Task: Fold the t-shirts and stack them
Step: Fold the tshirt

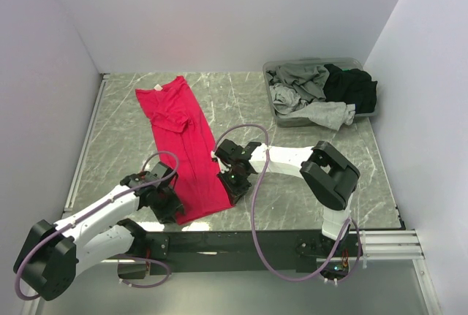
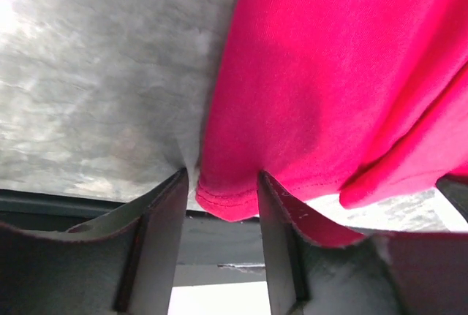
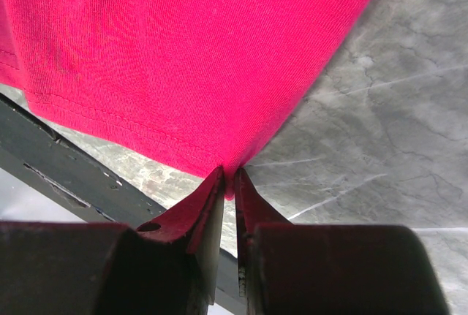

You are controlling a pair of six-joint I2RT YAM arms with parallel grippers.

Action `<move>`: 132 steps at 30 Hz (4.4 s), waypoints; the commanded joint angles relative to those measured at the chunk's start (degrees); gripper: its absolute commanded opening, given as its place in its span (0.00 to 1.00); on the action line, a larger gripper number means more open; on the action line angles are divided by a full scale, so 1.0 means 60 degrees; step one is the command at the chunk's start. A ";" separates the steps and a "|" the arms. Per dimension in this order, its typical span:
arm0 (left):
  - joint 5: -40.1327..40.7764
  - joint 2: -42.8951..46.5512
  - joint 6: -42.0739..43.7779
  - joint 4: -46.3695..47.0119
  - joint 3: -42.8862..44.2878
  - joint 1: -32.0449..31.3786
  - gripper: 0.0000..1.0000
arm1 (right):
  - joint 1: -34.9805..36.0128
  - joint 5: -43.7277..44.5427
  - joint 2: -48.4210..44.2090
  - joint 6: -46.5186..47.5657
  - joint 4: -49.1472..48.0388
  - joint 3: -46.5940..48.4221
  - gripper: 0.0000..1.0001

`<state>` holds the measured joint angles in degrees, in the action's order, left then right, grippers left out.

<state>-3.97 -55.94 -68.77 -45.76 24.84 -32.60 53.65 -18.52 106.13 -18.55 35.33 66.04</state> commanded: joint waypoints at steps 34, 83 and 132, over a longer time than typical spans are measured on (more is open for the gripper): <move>0.0602 0.0022 -0.1399 -0.0651 -0.0126 -0.1041 0.23 | 0.0068 -0.0033 0.0315 0.0191 0.0029 0.0097 0.01; 0.2288 0.0066 0.0195 -0.1809 0.3286 0.0242 0.00 | -0.0753 0.1006 0.0475 0.0337 0.3017 0.4519 0.00; -0.0247 -0.5337 0.2922 0.5077 0.5205 0.6532 0.00 | -0.2335 0.1256 0.6086 -0.0219 0.0031 1.2269 0.00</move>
<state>-4.47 -86.11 -52.64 -18.39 52.64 5.93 40.03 -11.49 141.88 -19.38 40.21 136.86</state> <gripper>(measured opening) 0.015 0.008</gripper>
